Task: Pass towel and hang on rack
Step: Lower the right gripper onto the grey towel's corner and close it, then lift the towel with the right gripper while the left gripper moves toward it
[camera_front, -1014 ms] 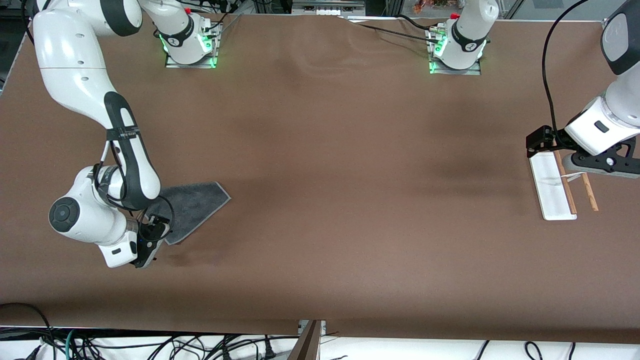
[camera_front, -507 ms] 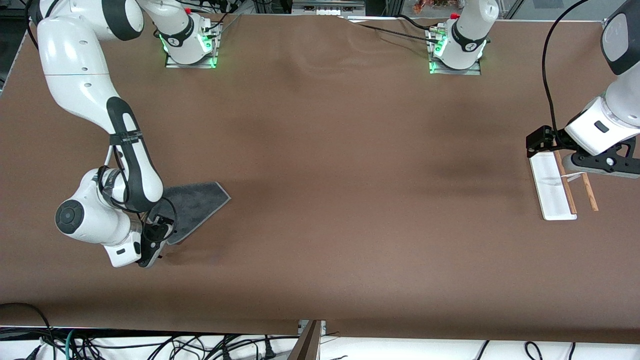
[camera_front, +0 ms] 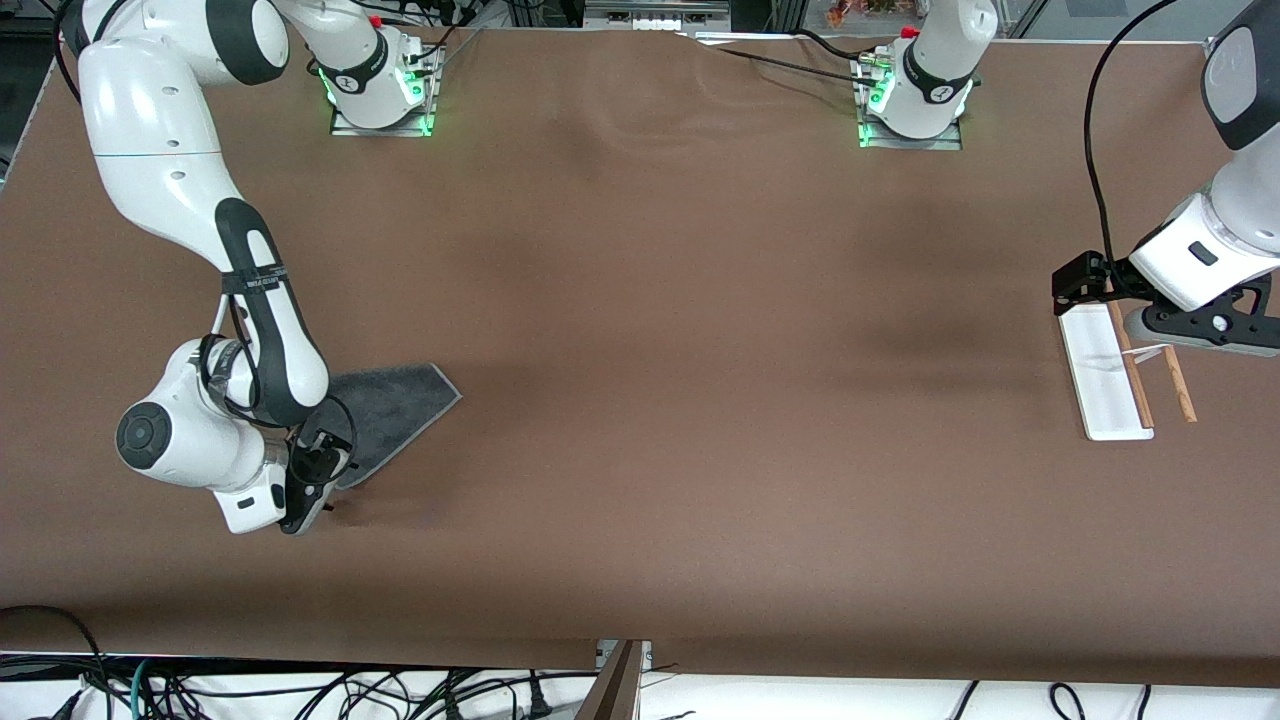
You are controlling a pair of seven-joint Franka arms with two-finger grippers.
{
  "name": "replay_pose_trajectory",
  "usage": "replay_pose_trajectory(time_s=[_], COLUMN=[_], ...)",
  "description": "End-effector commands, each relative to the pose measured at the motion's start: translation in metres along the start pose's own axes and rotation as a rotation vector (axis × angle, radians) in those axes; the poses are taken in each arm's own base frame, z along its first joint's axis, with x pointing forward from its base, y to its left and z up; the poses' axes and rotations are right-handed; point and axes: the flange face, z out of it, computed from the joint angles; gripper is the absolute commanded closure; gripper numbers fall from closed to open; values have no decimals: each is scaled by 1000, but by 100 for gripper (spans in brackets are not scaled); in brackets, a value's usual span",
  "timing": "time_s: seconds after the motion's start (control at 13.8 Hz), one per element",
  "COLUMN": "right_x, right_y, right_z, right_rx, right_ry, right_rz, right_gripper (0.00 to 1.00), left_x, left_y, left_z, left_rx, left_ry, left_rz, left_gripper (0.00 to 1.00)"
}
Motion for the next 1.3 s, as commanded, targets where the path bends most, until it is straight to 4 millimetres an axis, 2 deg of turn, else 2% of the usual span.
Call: replay_pose_trajectory(time_s=[0.0, 0.14, 0.36, 0.65, 0.87, 1.01, 1.23], right_x=[0, 0, 0, 13, 29, 32, 47], right_y=[1, 0, 1, -5, -16, -22, -39], right_z=[4, 6, 4, -16, -42, -60, -104], right_rx=[12, 15, 13, 41, 100, 137, 180], right_ry=[31, 30, 31, 24, -10, -31, -83], right_rz=[1, 3, 8, 37, 87, 121, 180], right_gripper=[48, 61, 100, 100, 100, 100, 100], left_x=[2, 2, 2, 2, 2, 2, 2], left_y=[0, 0, 0, 0, 0, 0, 0], left_z=[-6, -6, -6, -6, -6, -6, -6], left_rx=[-8, -8, -8, -8, -8, -8, -8], left_ry=[-6, -4, -4, -6, -4, -6, -4], left_rz=[0, 0, 0, 0, 0, 0, 0], left_gripper=[0, 0, 0, 0, 0, 0, 0])
